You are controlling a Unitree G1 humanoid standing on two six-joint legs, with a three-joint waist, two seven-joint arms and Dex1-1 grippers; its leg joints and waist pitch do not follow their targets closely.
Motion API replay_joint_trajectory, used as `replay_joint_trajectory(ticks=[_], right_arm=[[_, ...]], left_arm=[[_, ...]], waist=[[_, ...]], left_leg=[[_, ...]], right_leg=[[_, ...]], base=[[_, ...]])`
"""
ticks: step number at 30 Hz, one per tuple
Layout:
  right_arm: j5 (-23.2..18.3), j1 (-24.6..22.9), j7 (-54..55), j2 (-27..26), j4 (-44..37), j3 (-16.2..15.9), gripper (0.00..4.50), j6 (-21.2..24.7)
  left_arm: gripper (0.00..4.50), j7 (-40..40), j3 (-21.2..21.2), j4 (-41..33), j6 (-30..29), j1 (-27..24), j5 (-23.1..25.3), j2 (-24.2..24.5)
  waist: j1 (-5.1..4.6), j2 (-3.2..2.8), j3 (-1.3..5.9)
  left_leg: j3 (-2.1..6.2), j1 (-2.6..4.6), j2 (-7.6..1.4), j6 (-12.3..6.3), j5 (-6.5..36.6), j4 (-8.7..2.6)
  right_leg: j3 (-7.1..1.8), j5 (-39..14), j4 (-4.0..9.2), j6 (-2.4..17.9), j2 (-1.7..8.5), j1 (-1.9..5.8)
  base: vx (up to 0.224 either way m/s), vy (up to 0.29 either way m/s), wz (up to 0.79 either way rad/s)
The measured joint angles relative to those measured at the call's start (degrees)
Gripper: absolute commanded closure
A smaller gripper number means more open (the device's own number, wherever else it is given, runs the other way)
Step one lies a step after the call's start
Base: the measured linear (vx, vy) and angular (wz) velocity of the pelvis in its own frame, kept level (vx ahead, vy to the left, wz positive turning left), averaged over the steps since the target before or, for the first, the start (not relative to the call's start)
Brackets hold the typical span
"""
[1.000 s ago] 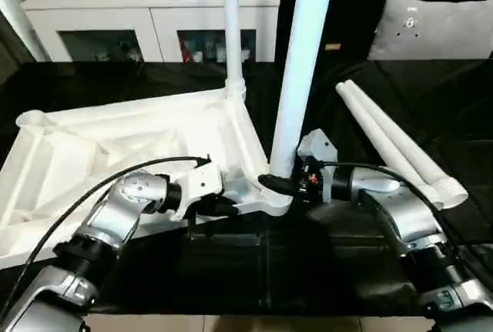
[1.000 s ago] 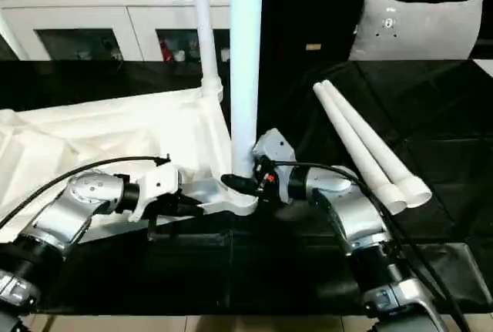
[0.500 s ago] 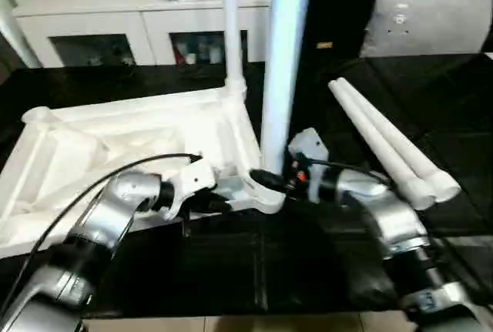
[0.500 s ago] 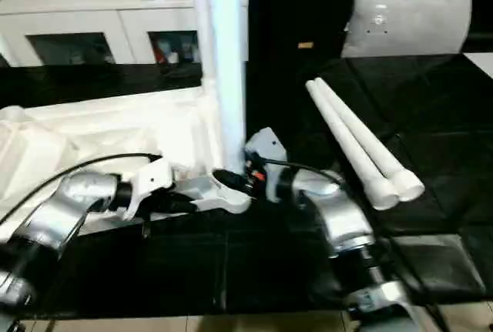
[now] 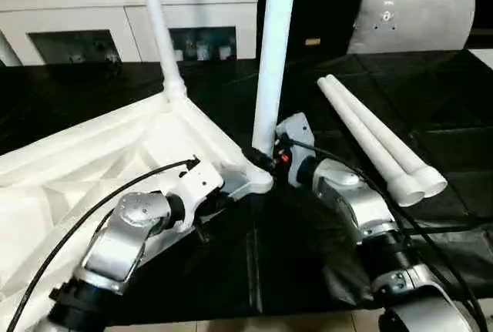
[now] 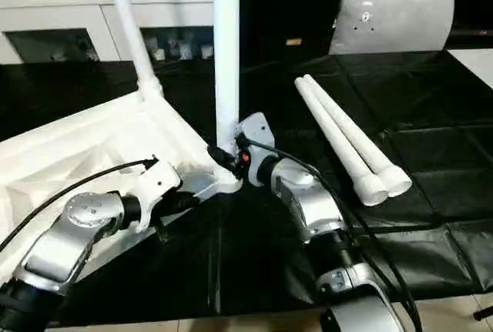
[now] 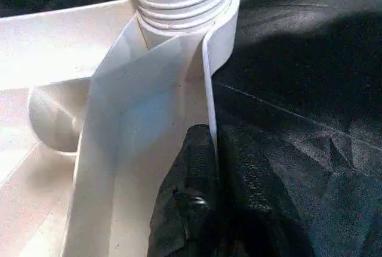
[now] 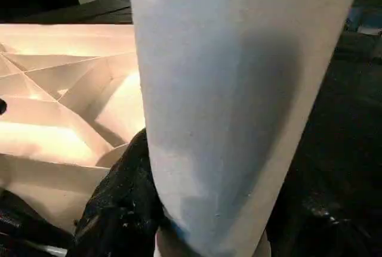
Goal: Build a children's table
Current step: Insert table leg to table base
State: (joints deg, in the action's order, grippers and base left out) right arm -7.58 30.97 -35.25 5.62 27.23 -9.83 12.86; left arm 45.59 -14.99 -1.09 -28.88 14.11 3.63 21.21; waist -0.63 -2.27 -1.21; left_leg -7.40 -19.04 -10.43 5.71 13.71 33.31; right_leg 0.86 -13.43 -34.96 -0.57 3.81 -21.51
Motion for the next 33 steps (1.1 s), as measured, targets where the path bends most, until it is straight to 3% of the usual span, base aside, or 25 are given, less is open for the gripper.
replay_joint_trajectory(ticks=[8,10,12,18,20,25,30,33], right_arm=[[0.83,0.05,0.61,-0.42,1.15,0.51,2.62,-1.12],[0.80,0.21,0.59,-0.45,1.47,0.77,2.06,-1.12],[0.61,0.41,0.88,-0.70,2.88,0.87,1.92,-0.90],[0.51,0.07,1.81,-0.83,4.85,2.09,1.39,-1.84],[0.48,-1.18,1.13,-0.20,4.96,2.62,1.14,-1.88],[-0.05,-5.40,-2.40,2.59,1.24,2.66,0.68,-3.59],[0.97,-9.37,-3.78,5.11,-2.80,1.75,0.28,-6.89],[1.19,-11.70,-5.35,7.55,-6.61,1.29,0.07,-6.41]], left_arm=[[4.50,-2.72,-0.90,-0.95,-3.84,0.72,1.20,-1.40],[4.50,-3.14,-1.35,-0.90,-4.08,1.08,1.54,-1.42],[4.50,-3.43,-1.67,-0.77,-3.94,1.43,1.78,-1.46],[4.50,-3.29,-1.65,1.13,0.49,1.64,1.14,-2.22],[4.50,-3.08,-1.70,2.61,3.16,1.85,0.75,-2.39],[4.50,-2.04,-2.11,5.34,8.21,2.45,-0.20,-2.23],[4.50,-1.00,-2.04,8.41,12.37,3.27,-0.59,-2.11],[4.50,-0.04,-2.09,9.74,14.46,3.64,-0.70,-1.59]], waist=[[0.50,-0.09,-0.01],[0.61,-0.09,-0.01],[0.79,-0.08,-0.02],[1.83,-0.32,-0.16],[2.73,-0.40,-0.22],[3.91,-0.53,-0.31],[4.15,-0.82,-0.47],[4.30,-0.95,-0.51]], left_leg=[[-0.05,0.07,-0.04,0.01,0.00,0.00],[-0.04,0.07,-0.04,0.01,0.00,0.00],[-0.04,0.05,-0.04,0.01,0.00,-0.01],[-0.16,-0.15,-0.02,0.03,-0.02,-0.05],[-0.22,-0.38,-0.02,0.03,-0.03,-0.01],[-0.22,-0.76,-0.05,0.03,-0.09,0.02],[-0.22,-0.78,-0.10,0.18,-0.15,0.04],[-0.26,-0.79,-0.21,0.23,-0.18,0.02]], right_leg=[[-0.05,0.05,-0.01,0.08,-0.06,0.01],[-0.08,0.06,-0.01,0.09,-0.08,0.01],[-0.08,0.07,-0.01,0.11,-0.09,0.00],[-0.10,0.06,0.07,0.11,-0.08,-0.13],[-0.10,0.06,0.10,0.11,-0.06,-0.31],[-0.03,0.06,0.10,0.10,-0.06,-0.54],[-0.01,0.09,0.04,0.06,-0.07,-0.58],[0.02,0.09,0.02,0.06,-0.10,-0.57]], base=[[0.000,0.000,0.00],[0.000,0.000,0.00],[0.000,0.000,0.00],[0.000,0.000,0.00],[0.000,0.000,0.00],[0.000,0.000,0.00],[0.000,0.000,0.00],[0.000,0.000,0.00]])
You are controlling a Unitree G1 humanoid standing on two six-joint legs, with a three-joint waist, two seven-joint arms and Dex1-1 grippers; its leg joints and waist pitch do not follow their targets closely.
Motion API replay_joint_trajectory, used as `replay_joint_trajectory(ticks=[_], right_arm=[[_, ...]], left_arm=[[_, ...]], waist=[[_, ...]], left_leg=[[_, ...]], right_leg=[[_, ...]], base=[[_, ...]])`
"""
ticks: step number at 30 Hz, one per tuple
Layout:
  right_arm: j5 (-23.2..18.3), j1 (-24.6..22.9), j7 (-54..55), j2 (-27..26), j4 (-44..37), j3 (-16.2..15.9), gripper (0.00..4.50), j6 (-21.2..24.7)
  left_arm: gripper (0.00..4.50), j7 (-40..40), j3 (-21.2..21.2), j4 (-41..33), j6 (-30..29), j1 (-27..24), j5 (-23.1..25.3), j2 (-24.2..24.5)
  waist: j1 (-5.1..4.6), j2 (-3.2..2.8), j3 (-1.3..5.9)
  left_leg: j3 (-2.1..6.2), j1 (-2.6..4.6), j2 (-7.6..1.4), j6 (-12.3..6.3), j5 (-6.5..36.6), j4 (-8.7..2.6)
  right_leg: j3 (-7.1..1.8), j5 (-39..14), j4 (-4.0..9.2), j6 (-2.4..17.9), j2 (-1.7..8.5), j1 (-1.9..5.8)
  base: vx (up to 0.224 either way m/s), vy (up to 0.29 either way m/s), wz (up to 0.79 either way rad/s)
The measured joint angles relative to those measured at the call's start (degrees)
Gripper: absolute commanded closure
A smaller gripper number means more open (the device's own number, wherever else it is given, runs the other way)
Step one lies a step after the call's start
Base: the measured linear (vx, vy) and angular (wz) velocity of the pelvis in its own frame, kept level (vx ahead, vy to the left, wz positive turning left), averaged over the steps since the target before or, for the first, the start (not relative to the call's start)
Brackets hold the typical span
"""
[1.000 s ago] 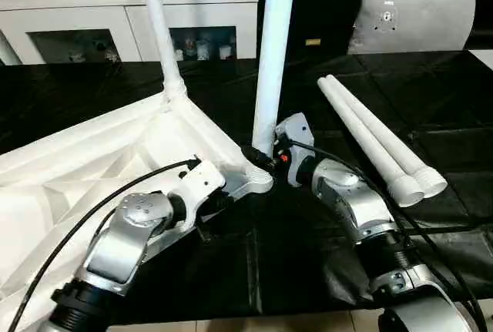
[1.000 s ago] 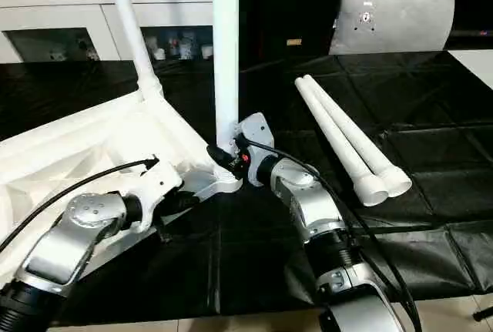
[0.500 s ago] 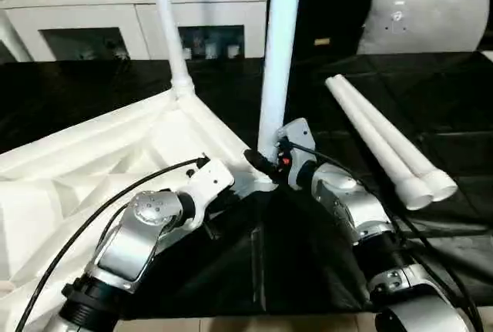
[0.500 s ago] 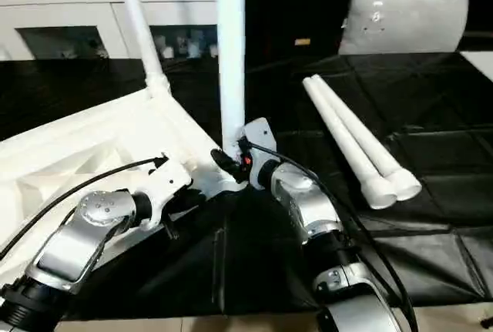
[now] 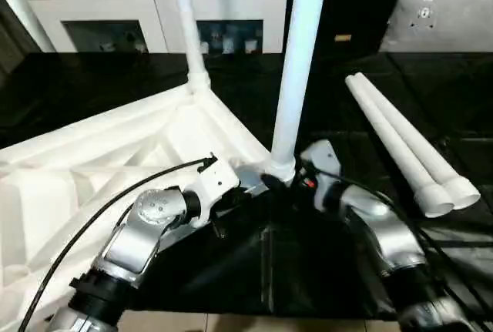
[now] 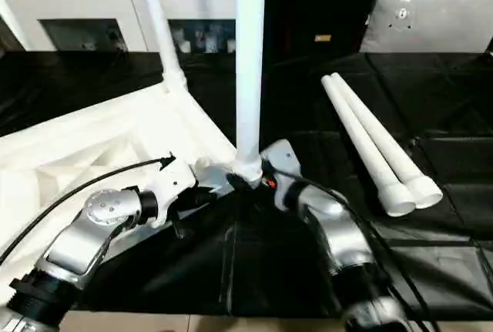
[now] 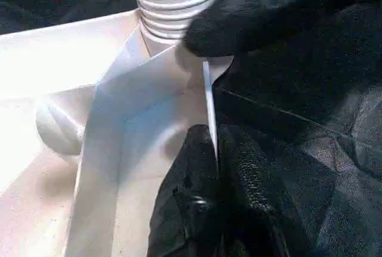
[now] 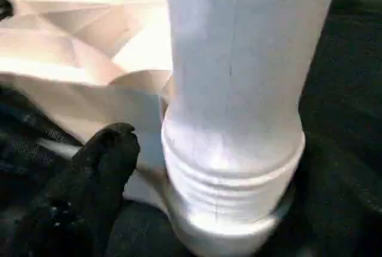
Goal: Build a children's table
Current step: Insert table leg to table base
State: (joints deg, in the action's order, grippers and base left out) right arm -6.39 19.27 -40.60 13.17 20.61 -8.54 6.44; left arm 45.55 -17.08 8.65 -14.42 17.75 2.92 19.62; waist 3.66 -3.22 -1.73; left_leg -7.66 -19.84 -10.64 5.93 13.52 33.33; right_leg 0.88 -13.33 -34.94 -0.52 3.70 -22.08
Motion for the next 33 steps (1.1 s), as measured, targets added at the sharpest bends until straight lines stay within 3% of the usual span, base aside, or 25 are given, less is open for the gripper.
replay_joint_trajectory(ticks=[5,12,17,24,25,33], right_arm=[[-2.78,-3.04,-8.03,5.15,-5.70,-0.05,0.07,2.19],[-5.27,-2.71,-15.14,10.52,-6.81,0.69,0.07,2.11],[-5.23,-1.37,-20.23,12.77,-7.34,-0.62,0.07,2.02],[-5.19,1.06,-23.71,13.21,-6.20,-2.17,0.07,1.26],[-5.17,1.29,-23.89,12.77,-5.57,-2.44,0.33,0.91],[-5.15,2.86,-25.13,12.02,-3.47,-3.26,0.90,0.76]], left_arm=[[4.50,2.09,-0.21,2.03,3.27,0.81,-0.46,2.12],[4.50,8.92,-1.73,3.98,9.01,2.09,-0.52,6.34],[4.50,12.90,-2.70,6.17,12.38,3.69,-0.51,8.02],[4.50,18.62,-4.42,7.54,15.75,5.25,-0.77,9.10],[4.50,19.40,-4.62,7.51,15.96,5.30,-0.92,9.12],[4.50,20.35,-5.19,7.69,16.78,5.45,-1.02,9.21]], waist=[[-0.15,0.05,-0.01],[0.05,0.06,-0.02],[0.06,0.06,-0.02],[1.23,0.06,-0.01],[1.48,0.06,-0.01],[1.66,0.08,0.00]], left_leg=[[-0.09,0.00,-0.28,0.01,0.00,0.06],[-0.15,-0.12,-0.34,-0.28,-0.18,0.17],[-0.19,-0.13,-0.34,-0.29,-0.18,0.27],[-0.21,-0.13,-0.35,-0.30,-0.18,0.37],[-0.21,-0.13,-0.36,-0.31,-0.18,0.39],[-0.24,-0.14,-0.36,-0.31,-0.18,0.57]], right_leg=[[0.00,0.00,0.01,-0.01,-0.22,0.00],[0.01,0.00,0.00,0.00,-0.26,-0.08],[-0.01,0.01,-0.05,0.00,-0.23,-0.07],[0.00,0.01,-0.13,0.00,-0.22,-0.07],[0.00,0.01,-0.15,0.00,-0.22,-0.07],[-0.01,0.01,-0.31,0.01,-0.18,-0.07]], base=[[0.000,0.000,0.00],[0.000,0.000,0.00],[0.000,0.000,0.00],[0.000,0.000,0.00],[0.000,0.000,0.00],[0.000,0.000,0.00]])
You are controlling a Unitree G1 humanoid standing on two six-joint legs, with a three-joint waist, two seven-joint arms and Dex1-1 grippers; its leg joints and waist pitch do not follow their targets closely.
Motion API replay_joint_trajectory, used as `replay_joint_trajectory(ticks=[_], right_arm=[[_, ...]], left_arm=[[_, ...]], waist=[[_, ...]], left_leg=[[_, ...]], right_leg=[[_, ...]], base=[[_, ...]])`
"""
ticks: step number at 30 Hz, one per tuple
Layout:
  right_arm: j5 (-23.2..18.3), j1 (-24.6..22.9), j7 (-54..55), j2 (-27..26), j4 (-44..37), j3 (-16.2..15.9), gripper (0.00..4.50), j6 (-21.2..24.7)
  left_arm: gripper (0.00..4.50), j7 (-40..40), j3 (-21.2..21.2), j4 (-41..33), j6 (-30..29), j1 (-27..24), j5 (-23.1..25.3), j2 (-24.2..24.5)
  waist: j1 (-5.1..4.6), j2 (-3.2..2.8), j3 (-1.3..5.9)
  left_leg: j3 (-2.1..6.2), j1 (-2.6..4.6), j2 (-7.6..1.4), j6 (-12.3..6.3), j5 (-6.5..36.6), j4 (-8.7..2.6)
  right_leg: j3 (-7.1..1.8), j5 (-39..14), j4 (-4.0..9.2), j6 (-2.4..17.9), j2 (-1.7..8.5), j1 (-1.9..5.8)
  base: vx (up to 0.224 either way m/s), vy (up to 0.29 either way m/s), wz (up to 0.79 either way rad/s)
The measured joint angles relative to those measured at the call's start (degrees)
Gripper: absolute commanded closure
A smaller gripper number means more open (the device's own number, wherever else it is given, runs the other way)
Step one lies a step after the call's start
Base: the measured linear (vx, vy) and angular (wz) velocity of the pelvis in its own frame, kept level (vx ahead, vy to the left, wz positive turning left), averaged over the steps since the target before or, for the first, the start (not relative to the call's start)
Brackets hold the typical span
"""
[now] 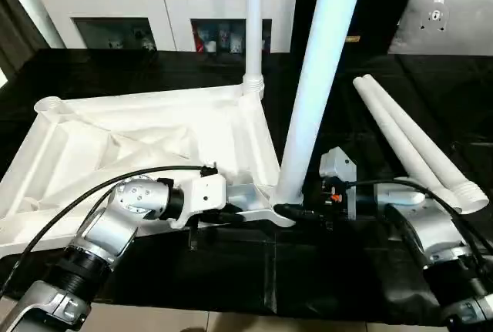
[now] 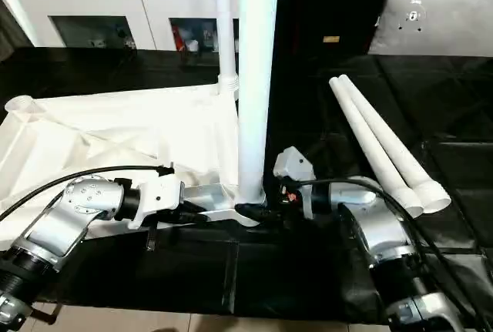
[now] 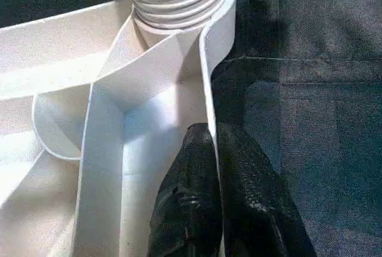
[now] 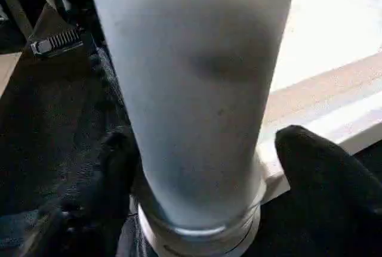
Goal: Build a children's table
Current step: Insert table leg to table base
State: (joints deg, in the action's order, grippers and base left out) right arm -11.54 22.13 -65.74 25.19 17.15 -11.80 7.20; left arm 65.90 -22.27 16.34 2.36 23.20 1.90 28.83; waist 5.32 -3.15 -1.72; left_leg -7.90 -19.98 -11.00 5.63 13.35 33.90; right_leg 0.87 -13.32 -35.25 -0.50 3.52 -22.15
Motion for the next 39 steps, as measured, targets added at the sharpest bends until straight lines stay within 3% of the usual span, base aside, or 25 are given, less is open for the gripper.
replay_joint_trajectory(ticks=[7,12,17,21,26,32,34,39], right_arm=[[-0.09,0.02,-1.10,-0.32,1.01,-0.07,1.65,-0.14],[-0.08,0.00,-1.08,-0.53,1.02,-0.08,1.84,0.22],[-1.08,-0.65,2.20,-3.56,0.68,0.65,1.86,3.93],[0.48,-1.95,10.78,-7.77,-0.19,1.94,1.88,6.26],[3.92,0.23,28.88,-16.43,4.49,5.98,1.88,7.35],[5.67,4.57,42.10,-21.47,10.31,8.61,1.88,6.43],[5.65,4.53,42.22,-21.66,10.33,9.49,1.32,6.07],[5.19,3.83,41.95,-22.10,10.19,10.45,0.83,3.79]], left_arm=[[4.50,0.01,0.01,0.41,0.61,0.03,0.00,0.00],[4.50,0.01,0.09,0.45,0.59,-0.05,-0.02,0.02],[4.50,-0.91,1.98,-0.74,-2.42,-2.04,-1.22,-0.62],[4.50,-6.36,4.53,-3.34,-10.38,-4.38,-1.76,-3.52],[4.50,-17.64,5.25,-2.60,-16.32,-3.44,2.26,-10.94],[4.50,-26.25,5.30,-0.42,-20.62,-0.66,5.62,-17.54],[4.50,-27.18,4.80,-0.45,-20.80,-0.31,5.97,-17.97],[4.50,-27.50,4.03,-1.05,-20.53,-0.02,6.98,-18.20]], waist=[[-0.02,0.00,0.01],[-0.04,0.00,0.02],[-0.43,-0.09,0.20],[-1.44,-0.18,0.24],[-3.41,-0.20,0.24],[-3.47,-0.21,0.25],[-3.28,-0.23,0.26],[-3.01,-0.35,0.29]], left_leg=[[0.00,0.00,-0.01,0.00,0.00,0.04],[0.00,0.02,-0.01,0.00,0.00,0.04],[-0.07,0.16,-0.06,0.01,-0.01,0.06],[-0.24,0.81,-0.06,0.38,0.14,0.03],[-0.29,1.26,-0.03,0.44,0.11,0.00],[-0.26,1.04,-0.04,0.61,0.01,-0.15],[-0.25,0.93,-0.06,0.61,0.00,-0.19],[-0.25,0.56,-0.07,0.56,-0.10,-0.20]], right_leg=[[0.00,0.00,-0.05,0.00,0.00,0.00],[0.01,0.00,-0.07,0.00,0.00,0.00],[0.00,0.04,-0.17,0.06,-0.02,0.00],[-0.15,0.16,-0.22,0.24,-0.02,0.40],[-0.23,0.28,-0.04,0.29,0.00,0.80],[-0.18,0.47,0.08,0.19,-0.01,0.62],[-0.16,0.60,0.09,0.36,-0.01,0.53],[-0.11,0.58,0.25,0.32,-0.02,0.30]], base=[[0.000,0.000,0.00],[0.000,0.000,0.00],[0.000,0.000,0.00],[0.000,0.000,0.00],[-0.010,0.000,-0.01],[0.000,0.000,0.00],[0.000,0.000,0.00],[0.000,0.000,0.00]])
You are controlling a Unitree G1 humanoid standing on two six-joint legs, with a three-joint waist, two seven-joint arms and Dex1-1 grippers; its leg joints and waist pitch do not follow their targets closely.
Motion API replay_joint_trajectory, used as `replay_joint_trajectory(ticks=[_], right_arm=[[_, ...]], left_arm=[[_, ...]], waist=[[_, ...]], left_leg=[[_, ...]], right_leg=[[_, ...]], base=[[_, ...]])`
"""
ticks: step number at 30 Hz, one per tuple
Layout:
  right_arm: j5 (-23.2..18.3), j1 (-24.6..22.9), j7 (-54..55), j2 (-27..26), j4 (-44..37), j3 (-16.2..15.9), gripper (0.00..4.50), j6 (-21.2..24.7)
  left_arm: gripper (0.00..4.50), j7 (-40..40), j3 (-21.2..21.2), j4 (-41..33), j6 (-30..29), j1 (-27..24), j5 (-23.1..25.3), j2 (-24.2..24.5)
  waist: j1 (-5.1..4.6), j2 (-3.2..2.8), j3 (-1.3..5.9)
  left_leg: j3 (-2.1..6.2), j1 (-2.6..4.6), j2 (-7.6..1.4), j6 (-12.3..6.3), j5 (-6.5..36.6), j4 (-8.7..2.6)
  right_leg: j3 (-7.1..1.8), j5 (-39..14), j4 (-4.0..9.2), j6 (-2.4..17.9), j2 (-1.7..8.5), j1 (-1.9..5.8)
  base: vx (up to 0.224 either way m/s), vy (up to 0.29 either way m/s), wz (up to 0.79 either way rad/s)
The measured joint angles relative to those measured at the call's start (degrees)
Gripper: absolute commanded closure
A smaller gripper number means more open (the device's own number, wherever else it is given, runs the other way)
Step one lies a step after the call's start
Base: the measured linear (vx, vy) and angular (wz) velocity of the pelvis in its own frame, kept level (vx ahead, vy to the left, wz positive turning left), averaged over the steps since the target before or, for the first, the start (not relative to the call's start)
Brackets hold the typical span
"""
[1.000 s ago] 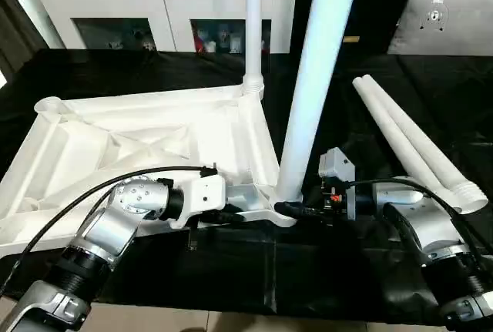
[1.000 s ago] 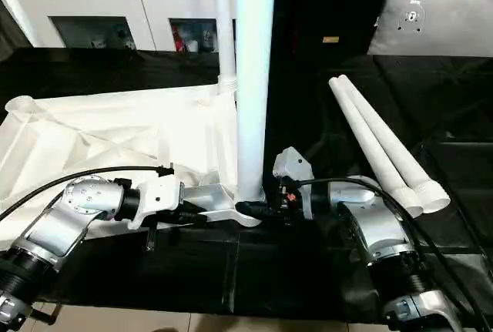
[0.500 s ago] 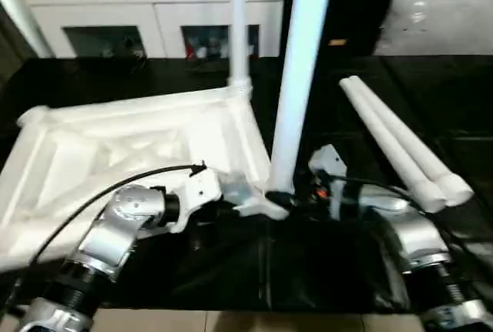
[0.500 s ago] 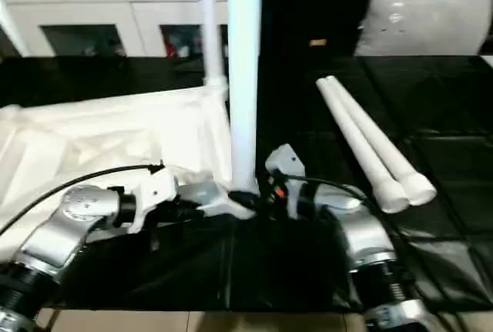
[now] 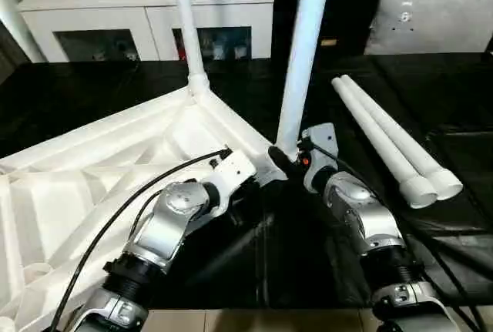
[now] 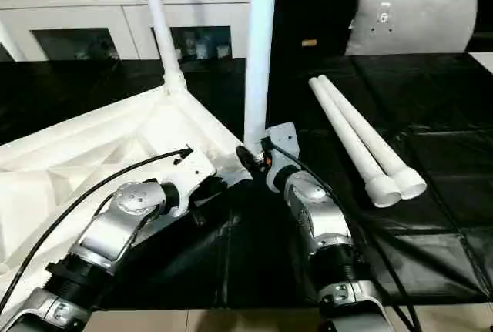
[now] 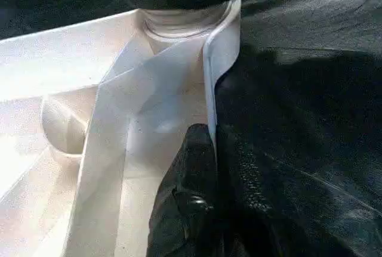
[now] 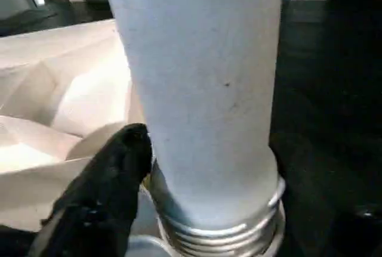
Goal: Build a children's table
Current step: Insert table leg to table base
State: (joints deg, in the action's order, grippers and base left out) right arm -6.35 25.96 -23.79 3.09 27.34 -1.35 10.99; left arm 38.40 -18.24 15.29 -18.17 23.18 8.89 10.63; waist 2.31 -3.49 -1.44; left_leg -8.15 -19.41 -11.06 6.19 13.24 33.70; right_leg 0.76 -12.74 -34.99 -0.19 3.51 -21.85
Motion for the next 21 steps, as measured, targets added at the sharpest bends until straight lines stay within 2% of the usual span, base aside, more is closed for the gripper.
replay_joint_trajectory(ticks=[4,6,7,9,14,21], right_arm=[[-2.03,-2.63,-4.44,2.08,-1.99,0.09,0.51,-2.26],[-3.06,-4.39,-7.72,3.73,-3.50,0.31,0.38,-3.06],[-3.27,-5.73,-10.52,5.26,-4.72,0.16,0.18,-3.51],[-3.32,-6.95,-14.23,7.56,-5.63,-0.39,0.08,-4.28],[-5.02,-8.31,-24.25,15.14,-7.08,-1.46,0.08,-4.52],[-3.54,-7.69,-33.19,21.56,-8.13,-4.58,0.08,-6.04]], left_arm=[[4.50,1.01,-1.13,-0.01,2.49,0.02,0.37,1.56],[4.50,1.93,-1.63,-0.03,3.75,0.02,0.21,2.29],[4.50,2.80,-1.82,-0.05,4.61,0.02,-0.09,2.92],[4.50,4.02,-1.82,-0.02,5.95,0.03,-0.25,4.14],[4.50,10.09,-1.95,0.79,12.19,-0.26,-1.95,8.49],[4.50,17.07,-2.67,1.19,16.52,-0.31,-3.86,11.71]], waist=[[0.53,-0.07,-0.04],[0.93,-0.21,-0.11],[1.15,-0.32,-0.15],[1.12,-0.57,-0.30],[1.06,-1.18,-0.64],[1.40,-1.30,-0.66]], left_leg=[[0.00,-0.29,0.00,0.00,-0.02,0.00],[0.00,-0.36,-0.02,-0.03,0.00,-0.02],[0.00,-0.42,-0.02,-0.03,0.00,-0.02],[0.01,-0.49,-0.06,-0.04,0.00,0.00],[0.01,-0.54,-0.08,-0.06,-0.02,0.01],[0.00,-0.61,-0.09,-0.39,-0.17,0.06]], right_leg=[[0.06,0.00,0.17,0.00,0.02,-0.12],[0.09,-0.01,0.20,0.00,0.01,-0.16],[0.10,-0.01,0.21,-0.01,0.01,-0.20],[0.13,-0.01,0.20,-0.01,-0.01,-0.24],[0.14,-0.01,0.14,-0.01,-0.03,-0.31],[0.16,-0.03,0.12,0.02,-0.01,-0.35]], base=[[0.000,0.000,0.00],[0.000,0.000,0.00],[0.000,0.000,0.00],[0.000,0.000,0.00],[0.000,0.000,0.00],[0.000,0.000,0.00]])
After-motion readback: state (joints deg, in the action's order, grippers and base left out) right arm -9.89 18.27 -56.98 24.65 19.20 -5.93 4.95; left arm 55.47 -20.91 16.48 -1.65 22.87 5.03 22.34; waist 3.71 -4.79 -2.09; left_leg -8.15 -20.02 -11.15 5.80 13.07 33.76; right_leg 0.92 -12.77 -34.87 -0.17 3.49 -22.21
